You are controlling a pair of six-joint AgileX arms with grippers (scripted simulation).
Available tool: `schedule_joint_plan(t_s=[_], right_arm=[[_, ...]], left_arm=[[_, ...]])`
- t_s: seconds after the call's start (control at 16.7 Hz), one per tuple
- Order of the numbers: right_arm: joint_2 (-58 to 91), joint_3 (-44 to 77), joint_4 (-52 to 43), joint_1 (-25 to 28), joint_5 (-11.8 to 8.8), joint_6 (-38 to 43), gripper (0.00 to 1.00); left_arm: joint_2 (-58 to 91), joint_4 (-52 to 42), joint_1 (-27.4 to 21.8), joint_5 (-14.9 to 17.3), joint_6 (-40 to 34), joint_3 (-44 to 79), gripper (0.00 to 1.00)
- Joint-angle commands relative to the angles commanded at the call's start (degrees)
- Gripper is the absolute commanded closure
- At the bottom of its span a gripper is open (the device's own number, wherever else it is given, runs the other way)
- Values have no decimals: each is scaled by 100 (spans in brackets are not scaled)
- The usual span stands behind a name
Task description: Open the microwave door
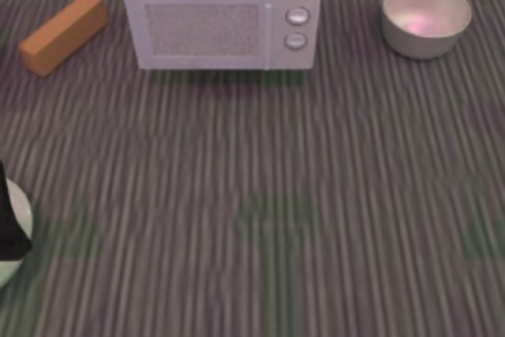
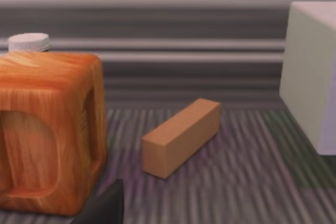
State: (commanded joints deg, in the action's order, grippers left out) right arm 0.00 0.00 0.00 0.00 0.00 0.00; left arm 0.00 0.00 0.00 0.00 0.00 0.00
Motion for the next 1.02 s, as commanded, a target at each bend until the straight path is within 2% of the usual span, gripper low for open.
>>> schedule_joint_plan(t_s=[0.24, 0.54, 0.78, 1.02], right_arm=[[0, 0, 0, 0, 0, 0, 0], [0, 0, 0, 0, 0, 0, 0], [0, 0, 0, 0, 0, 0, 0], [0, 0, 0, 0, 0, 0, 0]], left_arm=[[125, -118, -38, -13, 6, 99, 0], [1234, -1087, -364, -132, -21, 1130, 0], [2745, -2174, -812, -291, -227, 2827, 0], [4568, -3257, -1370, -479, -659, 5197, 0]])
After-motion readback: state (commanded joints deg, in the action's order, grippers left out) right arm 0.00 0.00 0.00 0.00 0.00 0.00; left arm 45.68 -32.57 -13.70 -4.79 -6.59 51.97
